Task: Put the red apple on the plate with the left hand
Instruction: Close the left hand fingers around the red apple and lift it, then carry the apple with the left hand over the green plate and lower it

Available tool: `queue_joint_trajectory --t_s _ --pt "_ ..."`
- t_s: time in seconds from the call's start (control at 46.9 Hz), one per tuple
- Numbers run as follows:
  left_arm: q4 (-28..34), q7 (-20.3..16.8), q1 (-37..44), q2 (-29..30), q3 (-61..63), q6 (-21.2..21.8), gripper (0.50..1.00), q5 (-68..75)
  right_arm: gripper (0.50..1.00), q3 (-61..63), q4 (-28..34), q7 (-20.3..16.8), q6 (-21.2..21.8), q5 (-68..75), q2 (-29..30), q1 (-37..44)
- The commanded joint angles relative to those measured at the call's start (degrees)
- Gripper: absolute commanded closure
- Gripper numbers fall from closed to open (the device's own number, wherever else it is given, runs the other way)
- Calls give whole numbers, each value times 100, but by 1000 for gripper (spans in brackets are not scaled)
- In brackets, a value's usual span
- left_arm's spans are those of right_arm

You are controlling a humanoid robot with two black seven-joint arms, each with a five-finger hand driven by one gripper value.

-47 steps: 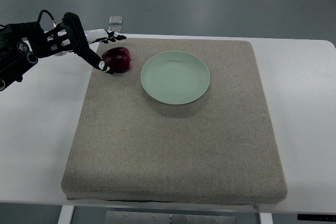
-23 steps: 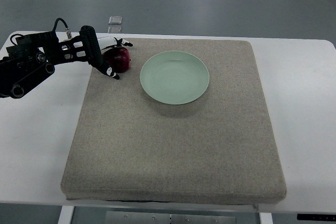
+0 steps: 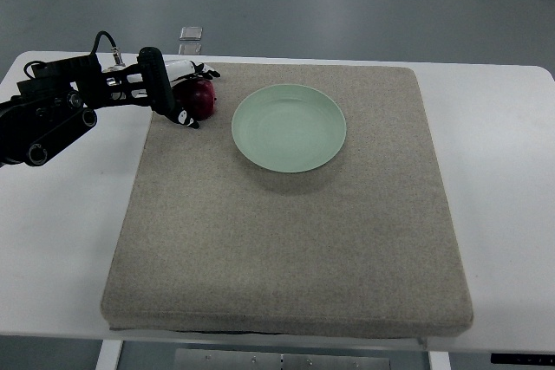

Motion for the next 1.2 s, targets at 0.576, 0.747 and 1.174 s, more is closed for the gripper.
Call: queue_joint_trajectory --t_s 0.576,0.747,1.174 --pt "-747 -193 -573 610 -75 -247 1000 -149 568 -1 0 1 0 -2 0 0" --pt "-985 -281 -582 277 -57 -238 1000 -123 570 -1 0 10 0 7 0 0" --pt "-836 -255 -547 -620 188 -159 1000 -8 568 -1 0 1 0 6 0 0"
